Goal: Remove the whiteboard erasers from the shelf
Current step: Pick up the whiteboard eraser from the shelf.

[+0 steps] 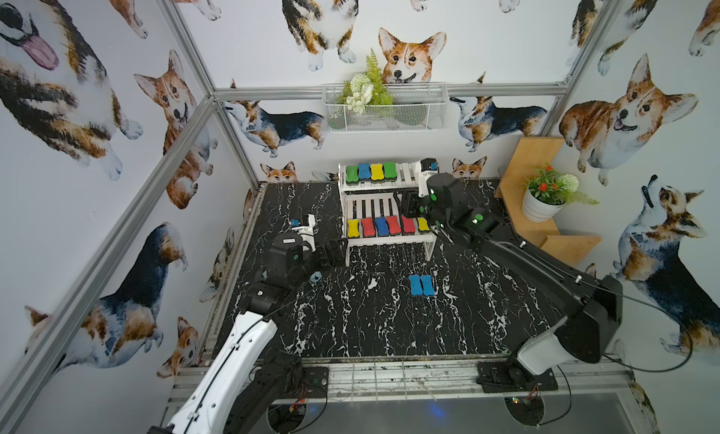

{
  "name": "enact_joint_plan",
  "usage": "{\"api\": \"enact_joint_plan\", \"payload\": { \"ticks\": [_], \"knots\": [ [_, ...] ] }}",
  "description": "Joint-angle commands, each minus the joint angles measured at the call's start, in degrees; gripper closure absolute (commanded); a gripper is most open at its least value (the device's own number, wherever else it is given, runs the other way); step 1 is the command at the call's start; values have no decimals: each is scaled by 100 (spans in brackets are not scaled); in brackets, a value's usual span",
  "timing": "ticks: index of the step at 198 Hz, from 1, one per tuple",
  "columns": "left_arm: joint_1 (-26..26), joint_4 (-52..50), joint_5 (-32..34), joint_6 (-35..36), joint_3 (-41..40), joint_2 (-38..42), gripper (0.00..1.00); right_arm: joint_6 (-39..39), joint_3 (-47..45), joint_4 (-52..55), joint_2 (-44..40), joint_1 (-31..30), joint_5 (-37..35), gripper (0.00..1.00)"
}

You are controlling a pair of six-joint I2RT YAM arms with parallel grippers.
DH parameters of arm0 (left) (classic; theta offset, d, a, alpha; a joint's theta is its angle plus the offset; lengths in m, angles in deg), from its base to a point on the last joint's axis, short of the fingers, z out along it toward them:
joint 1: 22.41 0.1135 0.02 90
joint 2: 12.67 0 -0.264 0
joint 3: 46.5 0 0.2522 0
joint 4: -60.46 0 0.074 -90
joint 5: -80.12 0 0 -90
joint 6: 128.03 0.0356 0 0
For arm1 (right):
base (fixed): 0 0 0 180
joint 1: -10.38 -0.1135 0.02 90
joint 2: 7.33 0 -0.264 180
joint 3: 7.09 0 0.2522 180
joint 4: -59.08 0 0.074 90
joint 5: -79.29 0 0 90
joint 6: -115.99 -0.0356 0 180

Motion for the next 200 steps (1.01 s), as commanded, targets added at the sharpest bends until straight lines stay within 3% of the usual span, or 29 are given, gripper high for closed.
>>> {"api": "enact_joint_plan", "payload": {
  "ticks": [1,42,73,152,200],
  "knots": [
    [-3,76,-18,37,75,-4,1,428,1147,849,755,151,-133,42],
    [-3,-12,36,138,146,-3,1,687,3185,1623,2117,317,-231,43],
    [0,-26,62,143,120,3,1,767,4076,2064,2691,383,-278,44],
    [-1,-22,124,162,148,-7,1,825,4059,2290,2893,483,-115,51],
    [0,-30,132,195,84,22,1,912,3355,2201,2423,491,-252,52]
  ]
}}
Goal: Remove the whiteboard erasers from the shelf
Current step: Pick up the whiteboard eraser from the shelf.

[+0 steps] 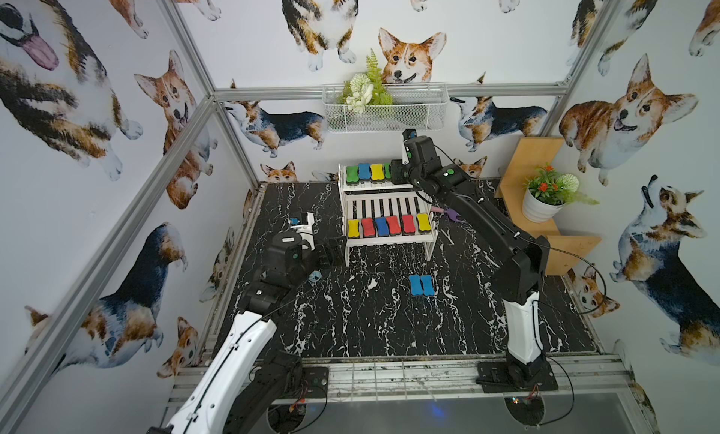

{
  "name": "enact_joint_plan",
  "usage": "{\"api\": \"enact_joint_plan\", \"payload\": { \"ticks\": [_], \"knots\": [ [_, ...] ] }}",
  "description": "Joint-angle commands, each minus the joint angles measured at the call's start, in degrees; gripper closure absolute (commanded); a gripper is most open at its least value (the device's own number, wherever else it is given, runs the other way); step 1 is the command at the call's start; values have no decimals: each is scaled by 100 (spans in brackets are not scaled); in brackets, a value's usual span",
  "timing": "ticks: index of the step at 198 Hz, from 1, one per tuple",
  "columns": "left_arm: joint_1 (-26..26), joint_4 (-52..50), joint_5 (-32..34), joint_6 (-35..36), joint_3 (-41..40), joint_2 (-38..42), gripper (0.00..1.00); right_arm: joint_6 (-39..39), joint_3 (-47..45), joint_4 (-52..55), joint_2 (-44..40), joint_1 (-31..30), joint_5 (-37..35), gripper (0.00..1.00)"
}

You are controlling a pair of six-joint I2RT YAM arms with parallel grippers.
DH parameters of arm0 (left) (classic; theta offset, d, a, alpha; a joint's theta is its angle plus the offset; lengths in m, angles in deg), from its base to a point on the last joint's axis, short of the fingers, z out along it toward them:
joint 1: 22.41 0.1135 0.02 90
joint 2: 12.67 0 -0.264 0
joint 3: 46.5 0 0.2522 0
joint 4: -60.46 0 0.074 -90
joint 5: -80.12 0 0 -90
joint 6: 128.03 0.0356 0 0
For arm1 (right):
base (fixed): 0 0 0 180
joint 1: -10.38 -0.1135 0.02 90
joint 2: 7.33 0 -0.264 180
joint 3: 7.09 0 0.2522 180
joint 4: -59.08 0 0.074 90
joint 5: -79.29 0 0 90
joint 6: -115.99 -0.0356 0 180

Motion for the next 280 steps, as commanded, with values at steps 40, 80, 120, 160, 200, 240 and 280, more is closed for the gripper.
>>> {"api": "enact_joint_plan", "payload": {
  "ticks": [40,80,120,160,200,240,280],
  "knots": [
    [4,-8,8,121,-6,18,1,208,-376,331,-308,9,-148,50],
    [2,-61,53,165,19,31,1,167,167,383,-286,-40,-56,40],
    [4,-42,62,172,24,25,1,169,462,561,3,-176,25,38],
    [5,-57,76,181,35,11,1,182,664,722,226,-202,-266,38],
    [3,-44,63,166,46,-22,1,213,665,742,243,-193,-346,40],
    [3,-44,80,182,37,-20,1,225,650,791,320,-198,-337,41],
    [5,-36,80,157,38,-7,1,231,538,827,343,-190,-365,46]
  ]
}}
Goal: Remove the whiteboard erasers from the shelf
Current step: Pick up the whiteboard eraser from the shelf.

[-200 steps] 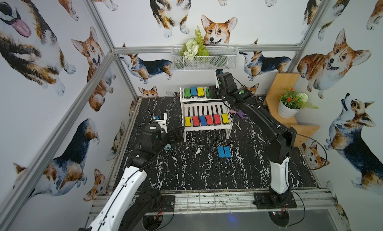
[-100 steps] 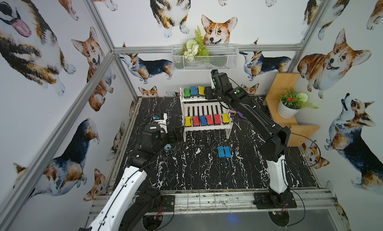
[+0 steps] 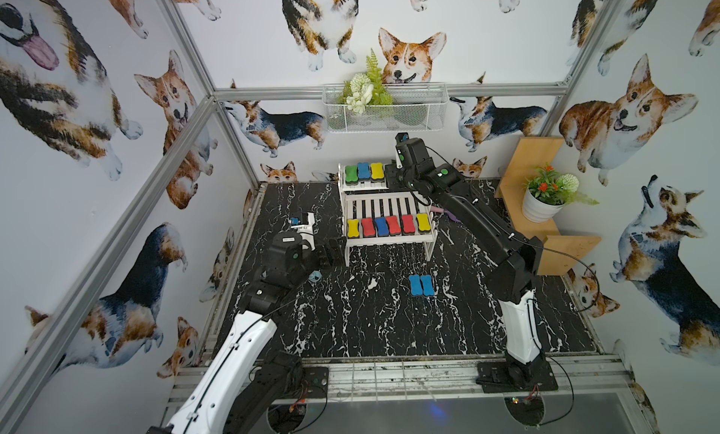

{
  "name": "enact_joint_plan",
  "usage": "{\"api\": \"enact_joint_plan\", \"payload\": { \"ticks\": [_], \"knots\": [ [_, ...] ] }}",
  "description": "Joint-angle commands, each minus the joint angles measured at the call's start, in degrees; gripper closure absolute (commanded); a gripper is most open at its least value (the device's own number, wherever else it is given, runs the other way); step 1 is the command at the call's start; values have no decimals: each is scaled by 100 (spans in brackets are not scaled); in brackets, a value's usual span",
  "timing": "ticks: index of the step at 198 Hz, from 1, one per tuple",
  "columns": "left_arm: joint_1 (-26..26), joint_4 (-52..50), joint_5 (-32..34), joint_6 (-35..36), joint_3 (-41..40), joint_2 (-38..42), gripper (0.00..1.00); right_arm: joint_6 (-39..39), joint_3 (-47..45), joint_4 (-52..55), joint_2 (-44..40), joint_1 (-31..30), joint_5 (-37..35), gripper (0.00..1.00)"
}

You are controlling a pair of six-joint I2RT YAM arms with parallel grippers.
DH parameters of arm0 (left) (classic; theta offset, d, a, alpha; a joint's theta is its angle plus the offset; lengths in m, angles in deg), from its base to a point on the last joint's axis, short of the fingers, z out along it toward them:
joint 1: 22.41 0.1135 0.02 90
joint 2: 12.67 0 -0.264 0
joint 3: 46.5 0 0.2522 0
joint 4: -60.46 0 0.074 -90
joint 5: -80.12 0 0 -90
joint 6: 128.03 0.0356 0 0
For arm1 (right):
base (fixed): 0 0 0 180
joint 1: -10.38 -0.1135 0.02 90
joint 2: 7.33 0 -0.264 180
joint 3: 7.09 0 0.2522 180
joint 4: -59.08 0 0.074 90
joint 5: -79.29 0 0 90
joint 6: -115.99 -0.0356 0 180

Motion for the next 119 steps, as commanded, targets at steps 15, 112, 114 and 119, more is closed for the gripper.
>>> {"api": "enact_joint_plan", "payload": {
  "ticks": [15,112,114,119],
  "knots": [
    [0,-39,45,62,43,12,1,82,-66,99,-39,0,-85,50],
    [2,13,20,31,-22,8,1,9,128,-4,-305,115,111,42],
    [-2,20,13,29,-23,3,1,13,123,-7,-301,116,112,41],
    [5,22,10,27,-23,-6,1,10,118,-23,-302,122,118,41]
  ]
}}
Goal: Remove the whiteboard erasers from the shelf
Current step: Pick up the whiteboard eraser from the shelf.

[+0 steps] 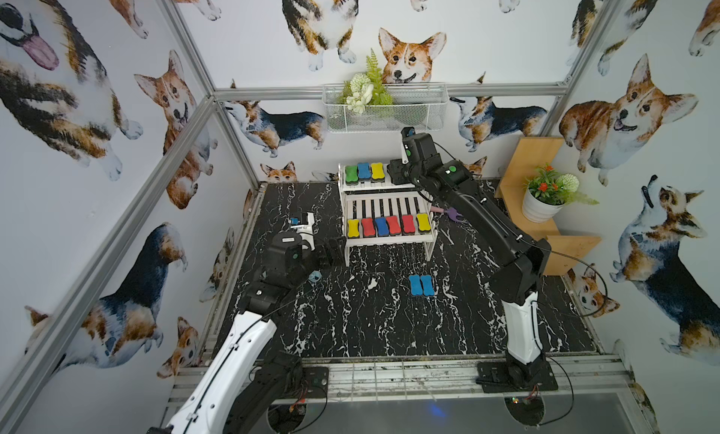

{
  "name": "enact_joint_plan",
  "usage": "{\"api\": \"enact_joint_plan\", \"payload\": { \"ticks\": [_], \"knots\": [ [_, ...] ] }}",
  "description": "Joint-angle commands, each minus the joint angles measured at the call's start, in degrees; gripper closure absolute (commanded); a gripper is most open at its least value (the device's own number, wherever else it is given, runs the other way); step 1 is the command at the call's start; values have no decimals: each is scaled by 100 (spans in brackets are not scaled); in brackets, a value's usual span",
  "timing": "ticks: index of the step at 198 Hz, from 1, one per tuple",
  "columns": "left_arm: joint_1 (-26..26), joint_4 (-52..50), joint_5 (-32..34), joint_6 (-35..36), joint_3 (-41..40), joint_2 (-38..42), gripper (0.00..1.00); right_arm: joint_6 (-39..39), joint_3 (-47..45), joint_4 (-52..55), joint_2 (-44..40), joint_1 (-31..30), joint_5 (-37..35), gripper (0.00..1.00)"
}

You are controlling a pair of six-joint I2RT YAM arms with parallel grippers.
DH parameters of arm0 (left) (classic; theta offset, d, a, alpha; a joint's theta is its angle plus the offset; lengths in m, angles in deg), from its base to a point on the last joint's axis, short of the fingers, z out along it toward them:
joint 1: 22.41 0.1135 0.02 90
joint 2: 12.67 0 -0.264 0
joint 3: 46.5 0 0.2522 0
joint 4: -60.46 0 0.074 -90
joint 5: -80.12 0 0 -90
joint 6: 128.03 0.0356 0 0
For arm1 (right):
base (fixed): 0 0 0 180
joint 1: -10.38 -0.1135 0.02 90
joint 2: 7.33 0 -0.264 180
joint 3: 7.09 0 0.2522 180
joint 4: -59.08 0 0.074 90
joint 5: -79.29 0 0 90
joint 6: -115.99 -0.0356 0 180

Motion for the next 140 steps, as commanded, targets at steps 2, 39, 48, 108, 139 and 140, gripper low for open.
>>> {"api": "enact_joint_plan", "payload": {
  "ticks": [2,39,48,108,139,140],
  "knots": [
    [1,22,-5,24,-23,-22,1,-68,34,-78,-69,22,98,41],
    [4,40,2,5,-41,-39,1,-36,141,-2,85,70,381,38],
    [7,40,12,5,-49,-38,1,-19,133,0,114,68,468,38],
    [-2,55,30,-22,-49,-43,1,-10,-225,-43,60,61,441,43],
    [8,66,21,-106,-27,-39,1,-28,-298,-83,-12,61,457,57],
    [12,66,21,-112,-25,-40,1,-28,-302,-85,-11,64,454,58]
  ]
}}
